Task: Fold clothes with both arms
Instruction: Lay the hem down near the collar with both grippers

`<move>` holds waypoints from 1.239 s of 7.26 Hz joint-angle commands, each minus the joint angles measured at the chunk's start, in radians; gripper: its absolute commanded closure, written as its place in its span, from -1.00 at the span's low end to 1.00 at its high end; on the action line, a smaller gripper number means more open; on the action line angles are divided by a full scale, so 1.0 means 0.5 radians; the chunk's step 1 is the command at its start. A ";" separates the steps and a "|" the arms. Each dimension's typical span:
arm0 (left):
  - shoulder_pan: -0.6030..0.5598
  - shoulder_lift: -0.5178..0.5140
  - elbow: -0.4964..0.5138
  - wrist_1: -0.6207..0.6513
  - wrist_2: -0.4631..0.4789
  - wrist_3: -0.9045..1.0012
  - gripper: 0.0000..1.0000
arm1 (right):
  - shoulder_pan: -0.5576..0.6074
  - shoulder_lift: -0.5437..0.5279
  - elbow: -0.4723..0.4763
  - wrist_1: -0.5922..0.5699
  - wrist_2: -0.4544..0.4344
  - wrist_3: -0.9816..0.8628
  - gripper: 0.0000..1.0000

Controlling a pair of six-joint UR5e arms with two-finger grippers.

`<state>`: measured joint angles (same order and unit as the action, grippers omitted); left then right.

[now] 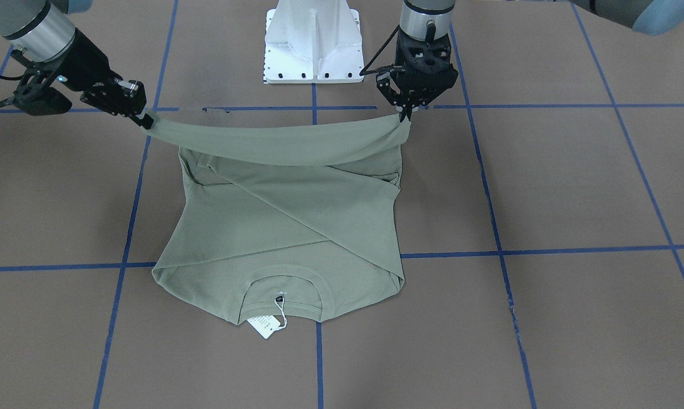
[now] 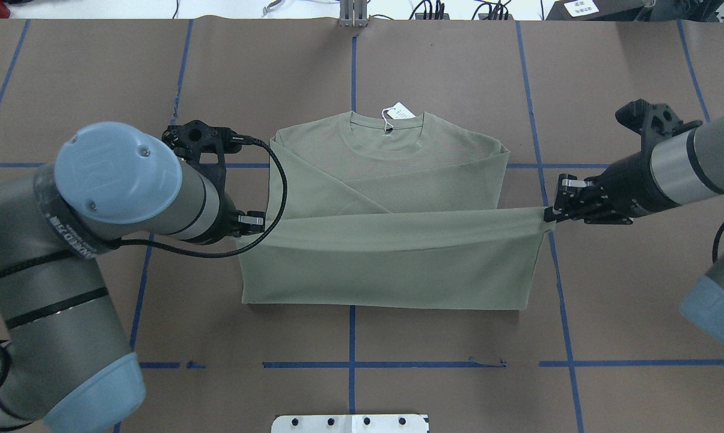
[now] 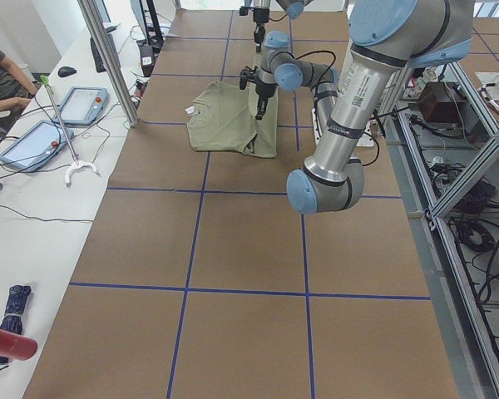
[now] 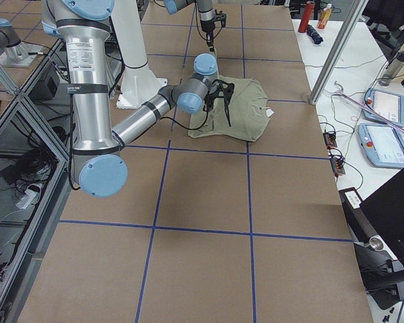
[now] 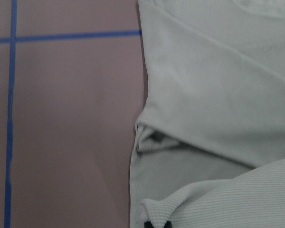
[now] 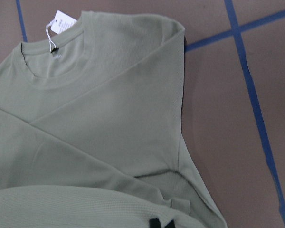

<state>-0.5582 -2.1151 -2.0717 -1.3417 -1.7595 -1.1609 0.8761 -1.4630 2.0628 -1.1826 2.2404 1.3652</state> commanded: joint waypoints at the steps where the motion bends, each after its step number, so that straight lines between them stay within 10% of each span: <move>1: -0.178 -0.101 0.377 -0.307 -0.006 0.024 1.00 | 0.156 0.289 -0.387 0.000 0.041 -0.153 1.00; 9: -0.332 -0.286 1.339 -1.164 0.012 0.052 1.00 | 0.184 0.800 -1.223 0.009 -0.060 -0.270 1.00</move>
<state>-0.7241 -2.2516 -1.4315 -1.9041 -1.7536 -1.1331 0.9689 -1.0824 1.4912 -1.1782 2.2246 1.2317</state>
